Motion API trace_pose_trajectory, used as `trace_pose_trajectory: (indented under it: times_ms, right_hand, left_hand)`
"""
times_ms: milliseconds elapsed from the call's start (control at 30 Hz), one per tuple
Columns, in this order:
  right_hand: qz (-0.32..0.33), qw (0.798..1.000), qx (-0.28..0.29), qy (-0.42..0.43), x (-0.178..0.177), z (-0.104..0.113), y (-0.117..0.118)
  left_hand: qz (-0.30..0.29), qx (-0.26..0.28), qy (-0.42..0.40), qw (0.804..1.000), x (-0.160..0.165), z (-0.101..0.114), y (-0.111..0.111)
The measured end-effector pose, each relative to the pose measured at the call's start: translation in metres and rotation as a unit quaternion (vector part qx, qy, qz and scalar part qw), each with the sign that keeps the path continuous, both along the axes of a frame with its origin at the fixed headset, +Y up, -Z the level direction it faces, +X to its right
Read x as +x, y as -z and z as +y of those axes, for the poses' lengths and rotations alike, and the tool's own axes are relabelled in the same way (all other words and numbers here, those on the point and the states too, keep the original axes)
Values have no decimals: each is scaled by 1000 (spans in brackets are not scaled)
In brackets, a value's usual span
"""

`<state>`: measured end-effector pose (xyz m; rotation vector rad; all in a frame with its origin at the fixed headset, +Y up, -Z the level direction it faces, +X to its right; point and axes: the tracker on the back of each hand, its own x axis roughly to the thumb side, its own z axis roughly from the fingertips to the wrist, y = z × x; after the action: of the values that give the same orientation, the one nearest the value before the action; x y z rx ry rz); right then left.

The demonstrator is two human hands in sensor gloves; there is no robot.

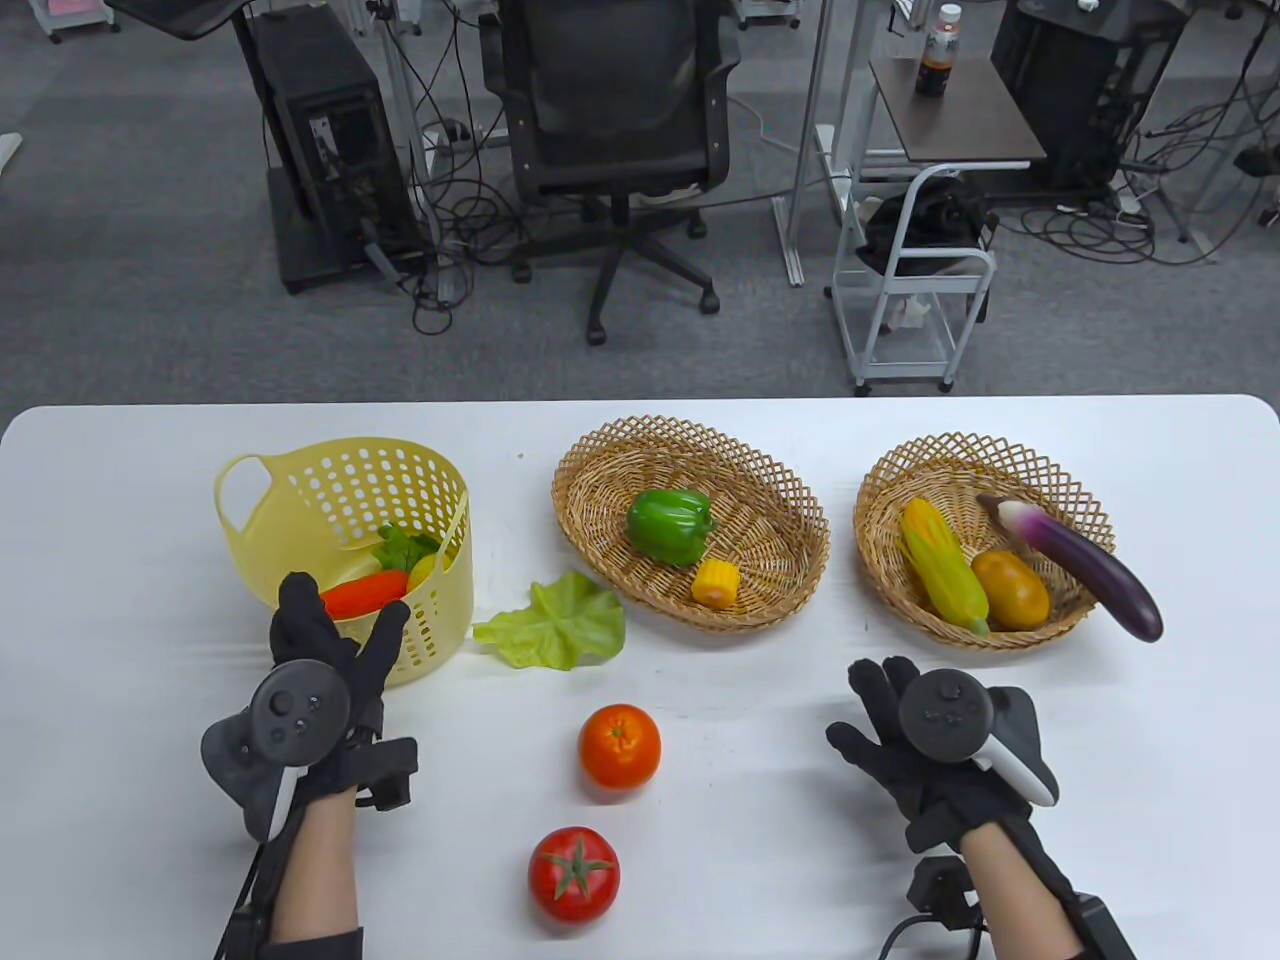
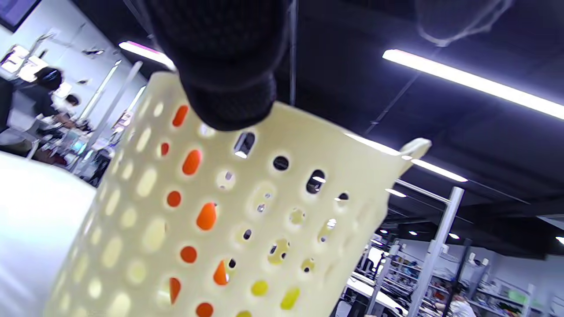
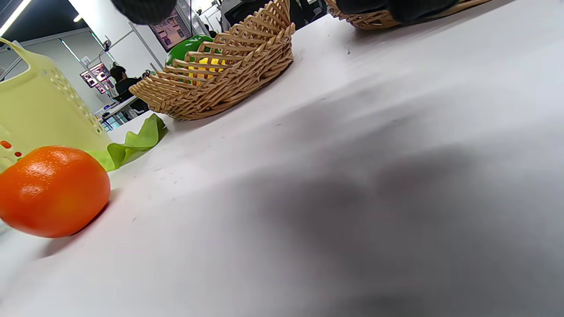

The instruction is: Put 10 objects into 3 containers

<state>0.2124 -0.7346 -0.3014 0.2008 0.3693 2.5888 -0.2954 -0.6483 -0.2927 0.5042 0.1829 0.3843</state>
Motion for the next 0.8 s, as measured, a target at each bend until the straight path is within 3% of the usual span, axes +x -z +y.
trace_pose_trajectory:
  times_ms: [67, 167, 233, 300, 367, 533, 800]
  right_hand:
    - [1, 1000, 0, -2, 0, 0, 0]
    - [4, 1000, 1, -6, -1, -1, 0]
    - [5, 1000, 0, -7, -2, -1, -1]
    - [5, 1000, -1, -8, -2, -2, -1]
    - [5, 1000, -1, -7, -2, -2, -1]
    - [5, 1000, -6, -5, -2, -2, -1]
    - [8, 1000, -15, -5, -2, -2, -1]
  left_hand:
    - [-33, -1, 6, 999, 5, -2, -8]
    - [-144, -39, -26, 989, 17, -6, -14]
    - [-233, -107, -68, 964, 29, -10, -13]
    - [-325, -202, -95, 919, 44, -16, -11]
    - [-372, -277, -95, 881, 57, -24, -9]
    - [-430, -413, -26, 803, 90, -46, -10]
    - [-452, -459, 10, 764, 116, -73, -20]
